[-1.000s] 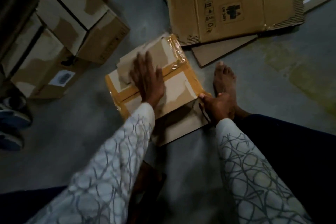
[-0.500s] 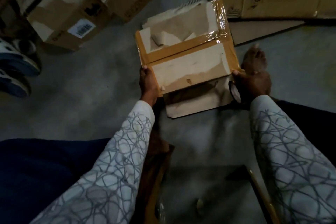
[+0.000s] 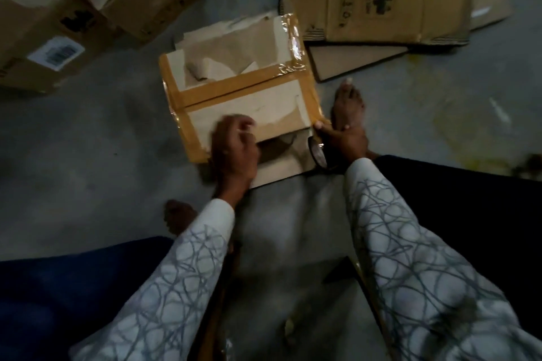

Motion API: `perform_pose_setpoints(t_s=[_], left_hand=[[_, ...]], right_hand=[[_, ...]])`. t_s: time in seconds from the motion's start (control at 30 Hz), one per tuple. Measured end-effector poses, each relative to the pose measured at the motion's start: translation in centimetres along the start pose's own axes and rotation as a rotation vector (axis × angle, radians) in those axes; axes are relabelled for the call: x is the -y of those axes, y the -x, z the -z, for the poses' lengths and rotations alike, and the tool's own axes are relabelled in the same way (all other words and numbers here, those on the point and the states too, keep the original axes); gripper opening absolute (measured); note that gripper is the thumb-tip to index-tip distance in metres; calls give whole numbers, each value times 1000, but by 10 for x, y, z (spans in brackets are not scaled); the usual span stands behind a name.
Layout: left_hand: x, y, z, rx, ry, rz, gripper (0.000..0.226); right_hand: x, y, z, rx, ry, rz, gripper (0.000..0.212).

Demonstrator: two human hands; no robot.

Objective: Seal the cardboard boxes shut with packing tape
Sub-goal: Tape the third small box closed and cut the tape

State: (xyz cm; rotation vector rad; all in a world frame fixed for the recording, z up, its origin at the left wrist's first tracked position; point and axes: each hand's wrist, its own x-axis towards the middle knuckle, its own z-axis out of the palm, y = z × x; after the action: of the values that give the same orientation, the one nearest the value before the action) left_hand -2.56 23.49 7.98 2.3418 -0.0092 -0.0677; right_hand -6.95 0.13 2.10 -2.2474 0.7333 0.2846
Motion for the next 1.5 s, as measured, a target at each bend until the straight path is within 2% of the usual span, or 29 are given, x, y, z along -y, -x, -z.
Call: perform_pose_setpoints(t_s=[0.07,0.1,0.13,0.17,0.2,0.23,0.27,0.3,0.37,0.43,0.47,0.53,0.6,0.73,0.87,0.93,1.0,1.03,1.1,1.2,1.3,1.33,1.5], left_hand=[[-29,28,-41,360,118,184,31],[-46,36,-54,503,203,362,45],[-59,42,-66,569,367,571,58],[-69,44,-77,599,581,749,62],[-74,44,-87,625,769,870,55],[-75,42,-95,640,851,940,46],[-75,40,-101,647,858,975,47],[-74,41,-105,656,834,997,54],[-65,48,-112,619,764,980,56],[-61,60,-112,564,730,919,33],[-61,65,-109,550,747,908,24],[-62,74,-104,538,791,880,24],[-59,79,-103,508,758,827,32],[-68,83,-97,434,589,747,52],[-80,88,-97,345,388,696,52],[-86,85,-97,269,430,835,45],[-92,83,-96,143,650,1101,28],[-95,83,-95,114,754,1225,29],[-96,88,-94,94,865,1367,46],[-103,87,-86,127,915,1425,51],[-102,83,-80,144,895,1448,46],[-101,84,-79,162,884,1453,46],[-98,84,-69,224,895,1468,39]], right_hand=[[-6,1,4,-33,28,72,113],[-1,8,11,-34,-19,73,113],[5,16,16,-2,-104,27,108],[11,25,22,60,-179,-85,94],[16,36,23,142,-209,-231,71],[19,46,22,174,-288,-400,46],[13,50,16,162,-288,-481,35],[20,57,19,159,-333,-558,32],[24,61,29,244,-371,-544,48],[20,57,35,274,-361,-443,76],[18,56,37,211,-356,-441,85],[19,54,48,89,-261,-513,70],[22,53,56,104,-112,-495,56],[24,58,63,82,-10,-358,53],[28,72,67,29,77,-348,43],[32,77,67,6,112,-313,41],[38,82,66,-24,129,-234,43],[43,84,67,-31,101,-207,46],[48,87,68,-29,54,-169,53],[52,91,73,2,126,-121,58],[51,99,74,62,185,-121,27],[51,101,73,68,178,-118,24],[57,106,65,55,176,-63,24]])
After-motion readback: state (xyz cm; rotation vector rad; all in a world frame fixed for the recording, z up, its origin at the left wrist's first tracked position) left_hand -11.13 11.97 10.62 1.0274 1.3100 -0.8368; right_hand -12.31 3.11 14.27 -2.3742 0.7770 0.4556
